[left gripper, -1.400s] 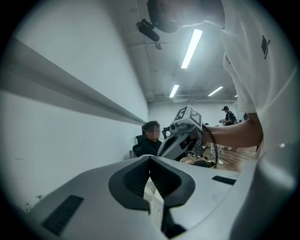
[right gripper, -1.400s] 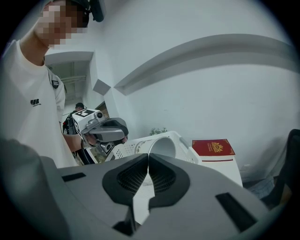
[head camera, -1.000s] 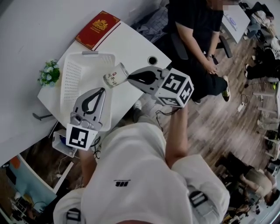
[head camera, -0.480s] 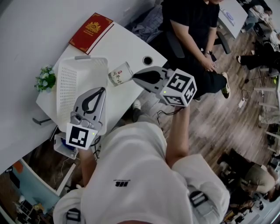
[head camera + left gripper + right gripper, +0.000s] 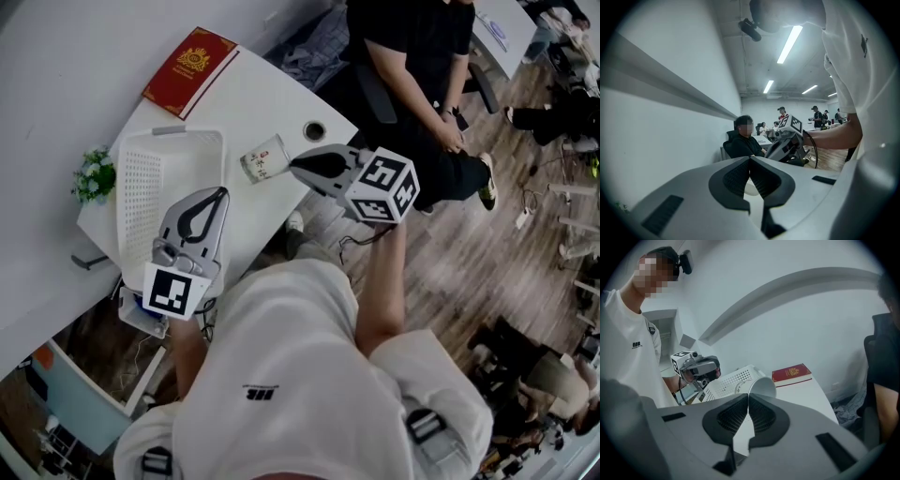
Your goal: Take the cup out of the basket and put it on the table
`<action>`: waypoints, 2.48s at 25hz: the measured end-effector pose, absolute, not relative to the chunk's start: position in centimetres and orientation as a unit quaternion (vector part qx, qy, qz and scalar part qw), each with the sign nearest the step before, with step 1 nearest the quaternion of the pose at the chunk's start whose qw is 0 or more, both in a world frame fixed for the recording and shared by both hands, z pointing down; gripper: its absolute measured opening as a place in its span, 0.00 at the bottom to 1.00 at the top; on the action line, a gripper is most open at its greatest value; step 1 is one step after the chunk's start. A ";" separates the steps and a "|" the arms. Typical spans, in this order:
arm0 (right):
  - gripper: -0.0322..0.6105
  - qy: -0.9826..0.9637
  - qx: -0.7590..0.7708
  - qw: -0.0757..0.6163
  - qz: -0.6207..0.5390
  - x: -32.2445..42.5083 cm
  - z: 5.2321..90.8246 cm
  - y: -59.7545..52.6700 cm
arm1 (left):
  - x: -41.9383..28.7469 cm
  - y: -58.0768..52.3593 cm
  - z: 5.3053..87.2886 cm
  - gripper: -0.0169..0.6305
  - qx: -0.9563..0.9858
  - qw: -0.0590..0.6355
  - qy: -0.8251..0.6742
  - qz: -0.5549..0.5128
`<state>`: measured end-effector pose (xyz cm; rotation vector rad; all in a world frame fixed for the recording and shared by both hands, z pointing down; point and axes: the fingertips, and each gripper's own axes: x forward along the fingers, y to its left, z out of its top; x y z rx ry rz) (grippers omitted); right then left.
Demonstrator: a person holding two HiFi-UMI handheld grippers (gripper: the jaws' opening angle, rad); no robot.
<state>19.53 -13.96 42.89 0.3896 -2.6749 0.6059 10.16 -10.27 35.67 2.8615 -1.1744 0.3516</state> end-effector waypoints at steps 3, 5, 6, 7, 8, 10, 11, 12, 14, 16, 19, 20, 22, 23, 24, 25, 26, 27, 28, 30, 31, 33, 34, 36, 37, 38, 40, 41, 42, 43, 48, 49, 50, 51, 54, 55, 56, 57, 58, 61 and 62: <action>0.08 -0.946 0.135 0.185 0.229 20.0 44.1 -14.5 | 10.5 -10.8 36.0 0.04 0.918 0.019 -0.378 0.118; 0.08 -0.944 0.132 0.189 0.235 20.2 44.9 -14.9 | 10.6 -11.2 36.2 0.04 0.917 0.024 -0.381 0.120; 0.08 -0.943 0.130 0.192 0.238 20.3 45.3 -15.1 | 10.7 -11.4 36.4 0.04 0.916 0.026 -0.382 0.120; 0.08 -0.942 0.129 0.195 0.240 20.4 45.8 -15.4 | 10.8 -11.6 36.5 0.04 0.915 0.027 -0.383 0.121; 0.08 -0.941 0.128 0.197 0.243 20.5 46.3 -15.6 | 10.9 -11.8 36.6 0.04 0.915 0.028 -0.384 0.121; 0.08 -0.939 0.125 0.199 0.252 20.8 47.3 -16.1 | 11.1 -12.1 36.9 0.04 0.914 0.030 -0.385 0.123; 0.08 -0.937 0.123 0.200 0.258 20.9 47.8 -16.3 | 11.2 -12.2 37.0 0.04 0.914 0.031 -0.386 0.124; 0.08 -0.936 0.121 0.201 0.263 20.9 48.3 -16.5 | 11.2 -12.4 37.0 0.04 0.913 0.032 -0.387 0.126; 0.08 -0.933 0.117 0.203 0.274 21.0 49.4 -16.9 | 11.3 -12.7 37.1 0.04 0.912 0.033 -0.388 0.129; 0.08 -0.930 0.112 0.205 0.284 21.0 50.4 -17.2 | 11.3 -13.0 37.2 0.04 0.911 0.034 -0.390 0.130; 0.08 -0.926 0.105 0.207 0.298 20.8 51.8 -17.5 | 11.2 -13.3 37.5 0.04 0.909 0.039 -0.393 0.133; 0.08 -0.925 0.104 0.208 0.302 20.7 52.3 -17.7 | 11.1 -13.5 37.7 0.04 0.908 0.041 -0.394 0.134; 0.08 -0.923 0.101 0.208 0.309 20.6 53.1 -18.0 | 11.0 -13.7 38.0 0.04 0.907 0.045 -0.395 0.136; 0.08 -0.922 0.100 0.208 0.312 20.5 53.5 -18.1 | 11.0 -13.8 38.2 0.04 0.907 0.047 -0.396 0.136; 0.08 -0.921 0.099 0.209 0.314 20.5 53.9 -18.2 | 11.0 -13.8 38.3 0.04 0.906 0.049 -0.397 0.135; 0.08 -0.920 0.097 0.210 0.317 20.4 54.3 -18.2 | 11.0 -13.9 38.3 0.04 0.906 0.051 -0.398 0.135; 0.08 -0.919 0.097 0.211 0.320 20.4 54.7 -18.3 | 11.0 -13.9 38.4 0.04 0.905 0.053 -0.399 0.136; 0.08 -0.917 0.097 0.211 0.324 20.5 55.1 -18.4 | 11.0 -13.9 38.6 0.04 0.905 0.054 -0.399 0.137; 0.08 -0.916 0.097 0.212 0.327 20.5 55.5 -18.5 | 11.0 -13.9 38.7 0.04 0.905 0.056 -0.399 0.139; 0.08 -0.913 0.097 0.213 0.334 20.6 56.5 -18.6 | 11.0 -14.0 38.8 0.04 0.904 0.056 -0.399 0.140; 0.08 -0.912 0.097 0.214 0.337 20.6 57.0 -18.7 | 11.1 -14.0 38.9 0.04 0.904 0.056 -0.400 0.140; 0.08 -0.908 0.098 0.218 0.345 20.7 58.0 -18.8 | 11.1 -14.1 38.8 0.04 0.903 0.056 -0.401 0.140; 0.08 -0.905 0.098 0.221 0.349 20.8 58.5 -18.8 | 11.1 -14.2 38.8 0.04 0.903 0.057 -0.402 0.140; 0.08 -0.901 0.100 0.228 0.356 20.7 59.5 -18.9 | 11.0 -14.2 38.9 0.04 0.902 0.059 -0.403 0.143; 0.08 -0.899 0.101 0.230 0.359 20.7 59.9 -18.9 | 11.0 -14.2 39.0 0.04 0.901 0.060 -0.404 0.144; 0.08 -0.898 0.101 0.232 0.361 20.5 60.3 -18.9 | 10.9 -14.1 39.1 0.04 0.901 0.061 -0.404 0.145; 0.08 -0.896 0.100 0.233 0.365 20.3 60.9 -19.0 | 10.9 -14.1 39.1 0.04 0.900 0.061 -0.405 0.146; 0.08 -0.895 0.101 0.234 0.367 20.2 61.2 -19.0 | 10.9 -14.1 39.2 0.04 0.900 0.061 -0.405 0.147; 0.08 -0.894 0.101 0.233 0.369 20.2 61.5 -19.0 | 10.9 -14.1 39.2 0.04 0.900 0.061 -0.405 0.148; 0.08 -0.893 0.102 0.233 0.371 20.2 61.8 -19.0 | 10.9 -14.1 39.2 0.04 0.900 0.062 -0.405 0.149; 0.08 -0.890 0.107 0.235 0.375 20.1 62.9 -19.2 | 10.8 -13.9 39.3 0.04 0.899 0.062 -0.406 0.153; 0.08 -0.890 0.109 0.235 0.375 20.1 63.1 -19.2 | 10.8 -13.8 39.3 0.04 0.899 0.061 -0.406 0.153; 0.08 -0.890 0.110 0.236 0.376 20.2 63.3 -19.2 | 10.7 -13.8 39.2 0.04 0.899 0.061 -0.407 0.153; 0.08 -0.889 0.111 0.236 0.376 20.2 63.5 -19.2 | 10.7 -13.8 39.1 0.04 0.898 0.061 -0.408 0.152; 0.08 -0.886 0.114 0.241 0.380 20.2 64.1 -19.1 | 10.7 -13.6 39.1 0.04 0.898 0.061 -0.408 0.152; 0.08 -0.885 0.114 0.242 0.382 20.2 64.2 -19.1 | 10.7 -13.5 39.0 0.04 0.898 0.061 -0.408 0.152; 0.08 -0.884 0.115 0.242 0.384 20.2 64.3 -19.0 | 10.8 -13.5 39.0 0.04 0.898 0.060 -0.408 0.153; 0.08 -0.883 0.116 0.240 0.386 20.2 64.4 -19.0 | 10.8 -13.4 39.0 0.04 0.898 0.060 -0.408 0.154; 0.08 -0.883 0.118 0.239 0.387 20.2 64.4 -19.0 | 10.8 -13.3 39.0 0.04 0.898 0.059 -0.408 0.154; 0.09 -0.881 0.123 0.245 0.386 20.2 64.7 -19.0 | 10.8 -13.2 38.8 0.04 0.898 0.056 -0.408 0.155; 0.09 -0.880 0.123 0.248 0.385 20.2 64.8 -19.0 | 10.8 -13.1 38.7 0.04 0.898 0.055 -0.409 0.155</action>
